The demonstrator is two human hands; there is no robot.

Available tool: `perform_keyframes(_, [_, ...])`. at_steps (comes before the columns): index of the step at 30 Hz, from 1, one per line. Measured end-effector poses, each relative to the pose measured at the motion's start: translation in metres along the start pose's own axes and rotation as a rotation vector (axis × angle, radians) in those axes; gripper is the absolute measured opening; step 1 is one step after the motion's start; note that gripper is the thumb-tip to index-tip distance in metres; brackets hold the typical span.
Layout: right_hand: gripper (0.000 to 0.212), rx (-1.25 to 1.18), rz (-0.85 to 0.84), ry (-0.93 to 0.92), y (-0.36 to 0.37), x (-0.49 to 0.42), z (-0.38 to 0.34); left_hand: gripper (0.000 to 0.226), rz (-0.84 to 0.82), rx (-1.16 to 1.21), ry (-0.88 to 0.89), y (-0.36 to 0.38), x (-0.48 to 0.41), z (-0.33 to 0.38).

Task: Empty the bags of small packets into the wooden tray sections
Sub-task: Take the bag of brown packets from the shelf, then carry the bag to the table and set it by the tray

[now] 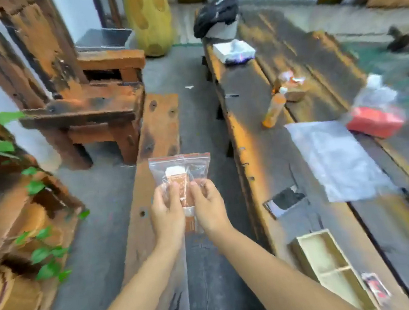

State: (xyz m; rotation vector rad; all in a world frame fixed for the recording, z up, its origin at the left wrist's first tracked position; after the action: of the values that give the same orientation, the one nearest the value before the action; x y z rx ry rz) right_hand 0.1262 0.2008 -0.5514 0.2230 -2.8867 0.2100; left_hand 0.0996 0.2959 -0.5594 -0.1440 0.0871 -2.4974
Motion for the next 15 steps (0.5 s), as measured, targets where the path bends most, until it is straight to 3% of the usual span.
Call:
perform_keyframes(4, [0.019, -0.08, 0.332, 0.041, -0.119, 0.021, 0.024, 0.017, -0.334, -0.057, 0.049, 0.111, 0.051, 0.007])
perform_keyframes(8, [0.02, -0.169, 0.572, 0.104, -0.217, 0.059, 0.051, 0.016, -0.563, -0.139, 0.077, 0.199, 0.119, 0.005])
perform_keyframes(12, [0.012, -0.225, 0.741, 0.157, -0.301, 0.103, 0.087, 0.021, -0.744, -0.192, 0.048, 0.268, 0.195, -0.009])
perform_keyframes(15, [0.018, -0.287, 0.824, 0.218, -0.352, 0.134, 0.119, 0.021, -0.854, -0.238, 0.031, 0.307, 0.252, -0.022])
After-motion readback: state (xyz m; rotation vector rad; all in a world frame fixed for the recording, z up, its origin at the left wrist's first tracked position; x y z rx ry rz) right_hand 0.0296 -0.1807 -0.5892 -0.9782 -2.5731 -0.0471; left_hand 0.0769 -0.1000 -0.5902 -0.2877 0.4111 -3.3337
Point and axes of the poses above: each hand's wrist, its own x-axis away from the middle knuckle, its own y-axis out of the palm, z = x × y, the point moved 2 cm from there along -x, towards the middle knuckle, and after that the axes turned 2 degrees about -z, right-handed, at the moved point
